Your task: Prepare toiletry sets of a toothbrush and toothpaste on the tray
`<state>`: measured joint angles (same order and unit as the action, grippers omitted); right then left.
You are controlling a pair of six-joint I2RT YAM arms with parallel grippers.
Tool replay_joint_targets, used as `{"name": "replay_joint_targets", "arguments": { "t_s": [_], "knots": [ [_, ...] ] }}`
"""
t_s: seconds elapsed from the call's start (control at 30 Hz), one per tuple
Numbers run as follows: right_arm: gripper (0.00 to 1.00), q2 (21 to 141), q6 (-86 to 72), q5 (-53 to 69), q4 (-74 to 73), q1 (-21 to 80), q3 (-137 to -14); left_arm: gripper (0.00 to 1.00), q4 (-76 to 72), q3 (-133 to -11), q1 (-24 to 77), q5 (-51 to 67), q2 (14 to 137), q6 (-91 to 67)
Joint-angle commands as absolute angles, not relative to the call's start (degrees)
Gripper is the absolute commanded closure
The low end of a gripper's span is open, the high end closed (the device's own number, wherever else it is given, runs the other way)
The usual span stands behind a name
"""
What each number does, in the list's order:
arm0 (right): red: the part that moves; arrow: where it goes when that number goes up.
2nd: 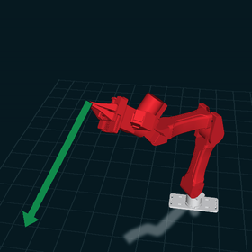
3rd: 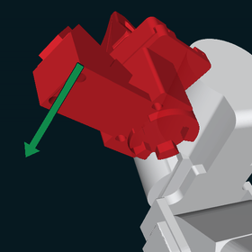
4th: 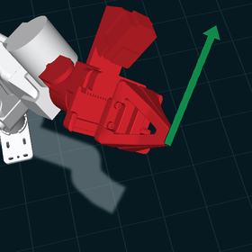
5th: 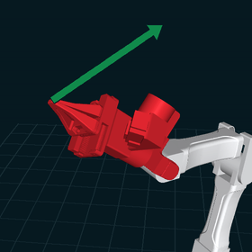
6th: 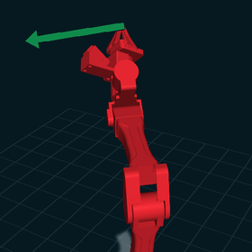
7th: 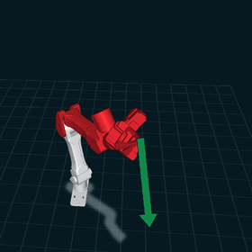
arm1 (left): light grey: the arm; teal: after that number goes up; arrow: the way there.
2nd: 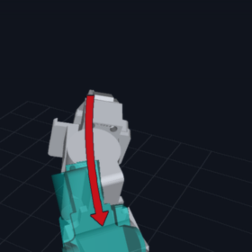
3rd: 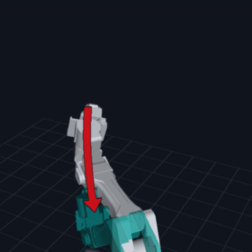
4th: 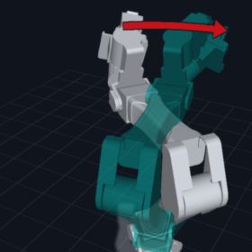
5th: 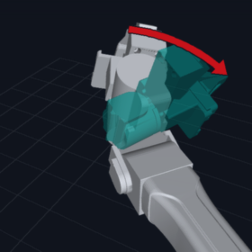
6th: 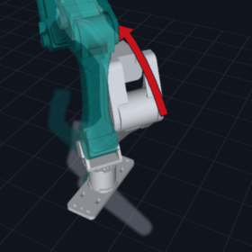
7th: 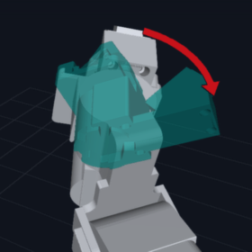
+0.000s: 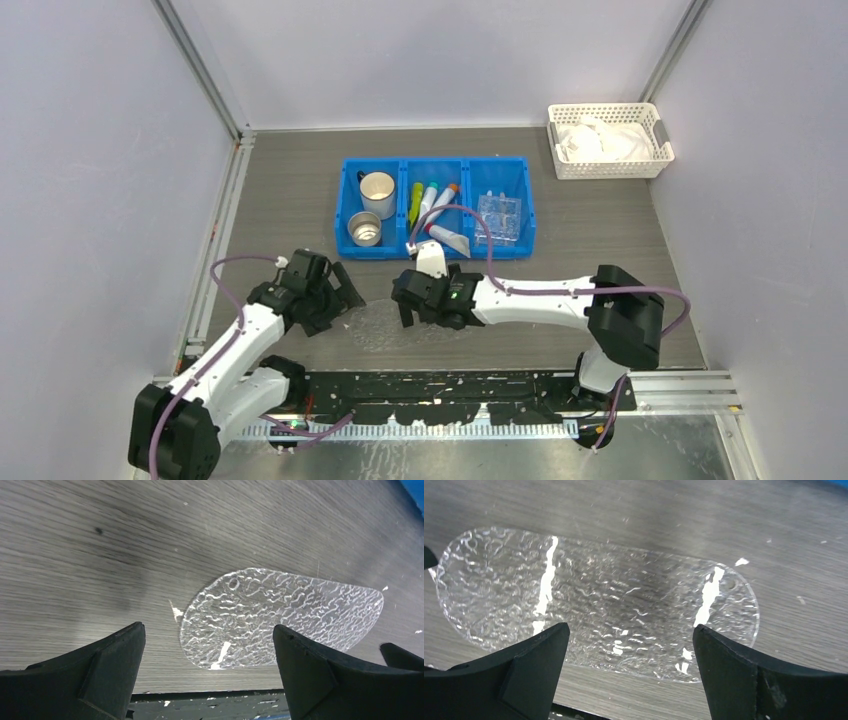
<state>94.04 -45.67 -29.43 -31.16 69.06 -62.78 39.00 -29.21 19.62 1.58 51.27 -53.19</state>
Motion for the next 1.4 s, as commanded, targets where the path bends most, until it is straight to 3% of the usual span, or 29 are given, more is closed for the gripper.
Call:
{"name": "replay_joint_targets", "arguments": {
  "t_s": [0.0, 0.5, 0.87, 1.37],
  "knots": [
    [0.00, 95.0, -45.0, -25.3, -25.5, 69.7, -60.5, 0.00, 34.0, -28.4, 22.1, 4.3, 52.4, -54.9],
    [0.00, 93.3, -48.3, -26.6, -25.2, 68.7, -53.2, 0.00, 32.8, -29.1, 31.0, 3.0, 64.0, -54.7],
    [0.00, 94.5, -48.9, -23.8, -20.2, 65.3, -49.1, 0.00, 25.3, -31.4, 31.6, 4.0, 78.9, -55.4],
    [0.00, 97.5, -47.5, -20.7, -17.4, 62.3, -49.7, 0.00, 23.3, -37.4, 31.6, 0.8, 87.6, -53.9]
  ]
}}
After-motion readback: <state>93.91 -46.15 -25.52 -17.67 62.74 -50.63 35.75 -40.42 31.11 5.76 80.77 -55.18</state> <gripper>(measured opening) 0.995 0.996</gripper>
